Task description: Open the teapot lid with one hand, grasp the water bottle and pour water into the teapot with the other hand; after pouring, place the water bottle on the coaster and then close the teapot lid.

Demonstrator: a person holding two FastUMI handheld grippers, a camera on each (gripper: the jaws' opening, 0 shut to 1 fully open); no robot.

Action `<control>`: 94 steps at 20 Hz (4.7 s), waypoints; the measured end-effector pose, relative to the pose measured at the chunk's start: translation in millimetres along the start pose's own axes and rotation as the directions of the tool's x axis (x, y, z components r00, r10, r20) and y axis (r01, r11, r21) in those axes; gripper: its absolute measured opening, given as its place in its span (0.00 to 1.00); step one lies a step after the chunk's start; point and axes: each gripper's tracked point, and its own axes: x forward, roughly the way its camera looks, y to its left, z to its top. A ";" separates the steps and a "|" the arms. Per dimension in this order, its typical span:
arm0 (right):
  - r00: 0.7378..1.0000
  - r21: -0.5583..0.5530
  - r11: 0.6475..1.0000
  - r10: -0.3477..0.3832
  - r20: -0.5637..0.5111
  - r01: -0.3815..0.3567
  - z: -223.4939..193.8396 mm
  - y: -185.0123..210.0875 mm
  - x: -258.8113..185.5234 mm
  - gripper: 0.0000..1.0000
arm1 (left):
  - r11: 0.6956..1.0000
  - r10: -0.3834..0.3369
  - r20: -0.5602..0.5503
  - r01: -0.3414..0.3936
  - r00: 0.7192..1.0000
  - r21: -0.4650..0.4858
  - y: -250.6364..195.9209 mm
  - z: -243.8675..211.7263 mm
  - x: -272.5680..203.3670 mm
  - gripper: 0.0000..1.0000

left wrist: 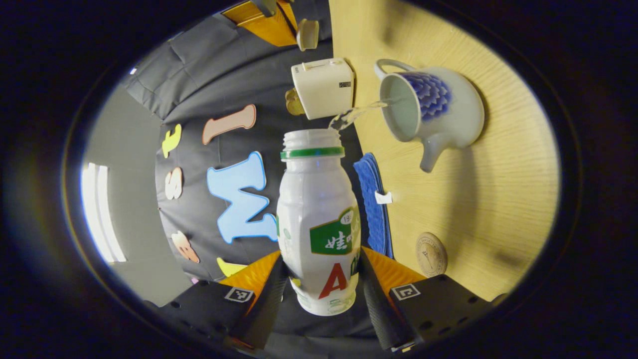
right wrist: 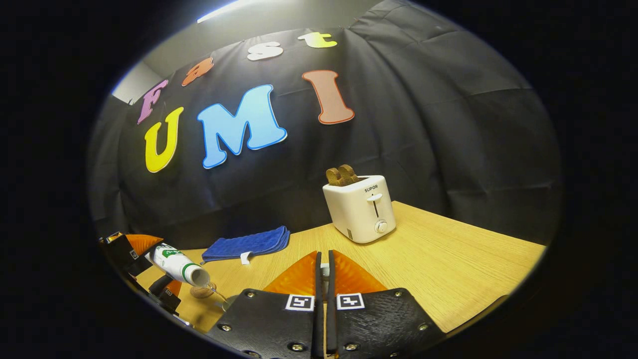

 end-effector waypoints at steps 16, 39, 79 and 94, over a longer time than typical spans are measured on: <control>1.000 0.013 1.000 0.002 -0.004 -0.002 0.3 -1.6 0.3 0.02 | 0.998 0.007 0.010 -0.008 1.000 0.070 5.1 -2.6 2.3 0.85; 1.000 0.012 1.000 0.009 -0.007 -0.009 0.1 -0.4 0.0 0.02 | 0.978 0.026 0.042 -0.034 0.999 0.204 14.3 -4.6 9.4 0.90; 0.999 0.044 0.998 0.045 -0.014 -0.044 -0.7 3.4 0.6 0.02 | 0.891 -0.156 0.057 0.165 0.986 -0.423 -27.2 -9.9 -4.2 0.90; 0.949 -0.079 0.947 0.306 -0.078 -0.312 -31.9 92.3 -9.5 0.02 | 0.336 -0.223 0.087 0.160 0.971 -0.928 -37.2 -43.8 -12.0 0.85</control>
